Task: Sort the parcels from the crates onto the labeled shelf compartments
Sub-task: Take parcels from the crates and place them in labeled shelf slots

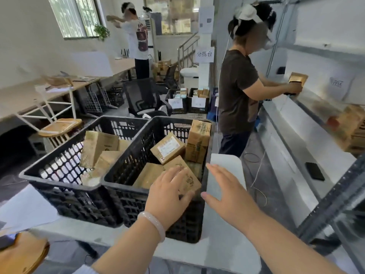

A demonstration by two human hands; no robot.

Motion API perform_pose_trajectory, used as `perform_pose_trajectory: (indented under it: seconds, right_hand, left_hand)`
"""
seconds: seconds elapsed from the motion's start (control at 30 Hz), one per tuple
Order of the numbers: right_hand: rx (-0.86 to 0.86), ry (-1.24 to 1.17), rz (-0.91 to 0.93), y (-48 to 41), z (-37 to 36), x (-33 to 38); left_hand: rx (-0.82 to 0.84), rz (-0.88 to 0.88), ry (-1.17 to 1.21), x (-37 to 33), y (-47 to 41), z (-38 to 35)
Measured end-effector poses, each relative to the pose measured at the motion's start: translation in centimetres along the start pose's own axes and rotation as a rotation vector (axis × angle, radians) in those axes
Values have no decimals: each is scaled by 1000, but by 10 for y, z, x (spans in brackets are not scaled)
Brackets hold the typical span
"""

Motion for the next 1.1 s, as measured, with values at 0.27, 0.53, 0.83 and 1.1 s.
perform_pose_trajectory:
  seconds: [0.27,0.53,0.83,1.1]
  right_hand:
    - [3,45,-86,-76,-37,21]
    - [-59,79,-196,-156,-13,-22]
    - [-29,74,-203,-231,-4,-63]
    - [33,129,-288,-253,-17,-86]
  left_hand:
    - [60,18,96,79,-69,-5]
    - [72,65,260,89,-144,-41]
    - [108,142,253,96,-188,-72]
    - [164,140,284,106,-219,-91]
Point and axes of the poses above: each hand's wrist, its own y-axis away from the middle knuckle, its own z-axis out of the back of the hand, x = y × z, the point moved 7 cm from there along -y, towards the middle knuckle, and after that the axes turned 9 degrees about -z, right-handed, at the moved point
